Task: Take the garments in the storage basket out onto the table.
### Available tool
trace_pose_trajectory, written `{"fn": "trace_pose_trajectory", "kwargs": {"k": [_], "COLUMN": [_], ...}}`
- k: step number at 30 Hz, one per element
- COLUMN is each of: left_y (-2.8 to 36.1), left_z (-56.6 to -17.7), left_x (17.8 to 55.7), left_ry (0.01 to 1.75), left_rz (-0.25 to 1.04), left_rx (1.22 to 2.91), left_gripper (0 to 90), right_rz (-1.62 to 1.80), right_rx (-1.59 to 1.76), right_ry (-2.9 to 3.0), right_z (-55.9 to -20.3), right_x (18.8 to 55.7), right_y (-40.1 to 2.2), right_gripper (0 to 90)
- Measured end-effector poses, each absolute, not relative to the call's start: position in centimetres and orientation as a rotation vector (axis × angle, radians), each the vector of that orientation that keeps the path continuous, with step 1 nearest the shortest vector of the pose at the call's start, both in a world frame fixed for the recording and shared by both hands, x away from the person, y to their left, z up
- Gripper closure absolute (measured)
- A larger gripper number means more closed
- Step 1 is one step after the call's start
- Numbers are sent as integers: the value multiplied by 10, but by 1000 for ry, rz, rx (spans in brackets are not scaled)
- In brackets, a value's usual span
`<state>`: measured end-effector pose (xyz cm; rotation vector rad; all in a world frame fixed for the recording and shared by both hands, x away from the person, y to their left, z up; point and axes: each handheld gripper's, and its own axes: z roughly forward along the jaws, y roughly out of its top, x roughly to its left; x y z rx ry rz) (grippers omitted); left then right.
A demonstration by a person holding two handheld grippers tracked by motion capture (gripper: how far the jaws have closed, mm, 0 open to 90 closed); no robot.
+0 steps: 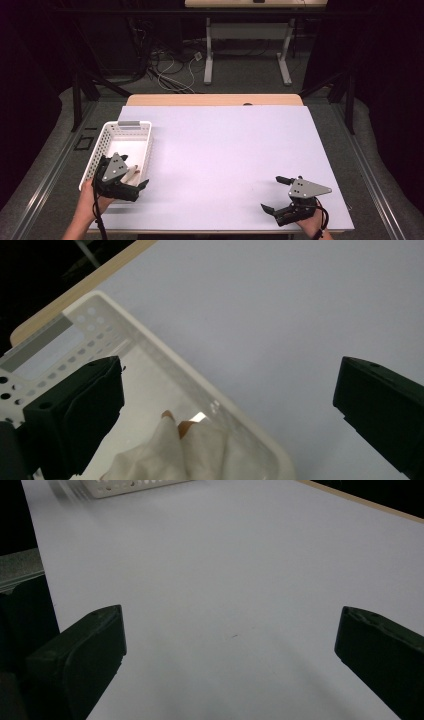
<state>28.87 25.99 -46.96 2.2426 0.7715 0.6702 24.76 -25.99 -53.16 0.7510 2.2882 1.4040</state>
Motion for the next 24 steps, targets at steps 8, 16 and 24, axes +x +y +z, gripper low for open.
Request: {"fn": "trace_pose_trajectory", "kwargs": {"k": [8, 16, 24], "left_y": [284, 299, 305], "left_z": [-458, -452, -458], "left_x": [301, 312, 325], "left_ry": [832, 887, 928], "left_rz": [680, 671, 630], "left_rx": [2314, 2386, 2473], "left_gripper": [3, 3, 3], "right_rz": [1397, 1398, 1393], "right_rx": [750, 751, 749], "right_ry": [2295, 2295, 2302], "right_z": [-532, -533, -533], "right_x": [248, 248, 248], "right_y": [-259, -259, -258], "right_gripper": [0, 0, 0]}}
